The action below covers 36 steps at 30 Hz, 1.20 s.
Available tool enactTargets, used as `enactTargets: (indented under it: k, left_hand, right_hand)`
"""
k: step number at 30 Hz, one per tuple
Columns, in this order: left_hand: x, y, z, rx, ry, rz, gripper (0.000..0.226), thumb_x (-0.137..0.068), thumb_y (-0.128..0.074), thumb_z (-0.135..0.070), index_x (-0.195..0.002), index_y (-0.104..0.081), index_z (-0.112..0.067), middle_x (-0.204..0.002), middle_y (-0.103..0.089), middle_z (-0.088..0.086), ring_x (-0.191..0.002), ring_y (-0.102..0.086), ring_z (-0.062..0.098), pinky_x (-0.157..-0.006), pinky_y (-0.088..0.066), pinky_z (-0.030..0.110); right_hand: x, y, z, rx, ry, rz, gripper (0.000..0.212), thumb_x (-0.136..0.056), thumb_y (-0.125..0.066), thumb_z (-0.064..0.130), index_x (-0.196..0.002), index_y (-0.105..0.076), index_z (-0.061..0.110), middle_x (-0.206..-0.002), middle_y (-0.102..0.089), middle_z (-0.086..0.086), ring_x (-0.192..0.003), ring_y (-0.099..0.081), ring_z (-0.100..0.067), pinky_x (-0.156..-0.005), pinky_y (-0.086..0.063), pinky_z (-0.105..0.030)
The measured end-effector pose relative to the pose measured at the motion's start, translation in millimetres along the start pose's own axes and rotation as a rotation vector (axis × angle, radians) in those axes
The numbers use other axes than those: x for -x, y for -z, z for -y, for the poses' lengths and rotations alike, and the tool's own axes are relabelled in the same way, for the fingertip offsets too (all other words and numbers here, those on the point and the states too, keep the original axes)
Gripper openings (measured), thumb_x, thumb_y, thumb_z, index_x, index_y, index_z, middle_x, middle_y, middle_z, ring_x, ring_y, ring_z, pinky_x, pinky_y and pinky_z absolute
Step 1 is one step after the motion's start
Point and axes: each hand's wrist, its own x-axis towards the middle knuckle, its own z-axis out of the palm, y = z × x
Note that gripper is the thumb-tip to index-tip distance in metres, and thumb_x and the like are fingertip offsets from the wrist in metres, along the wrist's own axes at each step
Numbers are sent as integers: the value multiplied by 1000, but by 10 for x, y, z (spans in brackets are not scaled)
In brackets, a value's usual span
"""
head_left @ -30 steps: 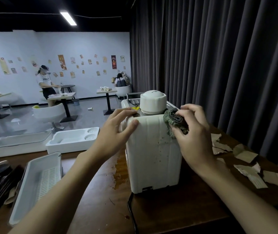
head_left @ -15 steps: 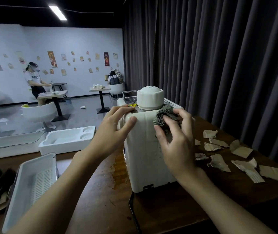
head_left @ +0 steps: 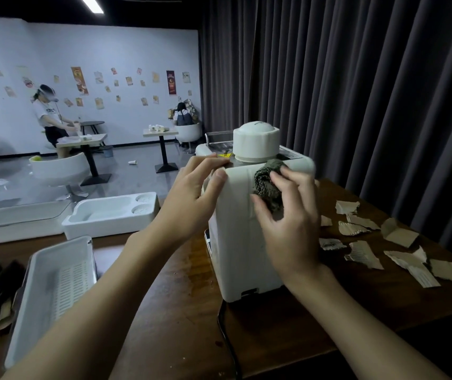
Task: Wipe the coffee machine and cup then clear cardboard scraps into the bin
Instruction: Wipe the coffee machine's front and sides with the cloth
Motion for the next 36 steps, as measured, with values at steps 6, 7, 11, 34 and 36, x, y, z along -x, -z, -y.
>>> enactTargets:
  k: [6,7,11,34,36]
  left_hand:
    - [1,20,20,7,-3,27,42,-102,-38,-48,-135,-58,-31,-132,-48,-16,-132,-43,11,-111,-40,45]
    - [-5,26,20,3,-2,34,42,-102,-37,-49,-135,-58,-32,-132,-48,-17,-132,-43,11,-111,-39,45]
    - [-20,61,34,-2,-1,49,44,-100,-37,-55,-134,-57,-37,-130,-47,-21,-131,-44,11,-109,-42,47]
    - [-27,77,30,-24,-19,93,39,-103,-40,-49,-137,-55,-35,-127,-43,-24,-123,-45,6,-104,-42,37]
    - [-29,69,30,-1,-25,86,38,-103,-41,-48,-135,-56,-35,-127,-44,-24,-124,-44,5,-103,-41,34]
  right_hand:
    - [11,-29,92,-93,-33,-6,33,-99,-54,27,-108,-69,-1,-122,-55,-19,-114,-54,-32,-95,-47,-44]
    - [-1,-28,95,-106,-43,1,28,-98,-57,23,-106,-70,0,-122,-55,-19,-113,-54,-32,-93,-47,-45]
    - [2,-44,124,-47,-30,11,19,-89,-70,12,-103,-72,1,-120,-59,-18,-114,-54,-33,-98,-46,-42]
    - [282,-79,197,39,-207,-19,31,-85,-73,13,-115,-69,4,-125,-56,-16,-118,-53,-27,-101,-43,-28]
    - [356,-74,199,67,-94,43,34,-86,-72,12,-120,-68,7,-131,-55,-14,-123,-49,-27,-107,-37,-25]
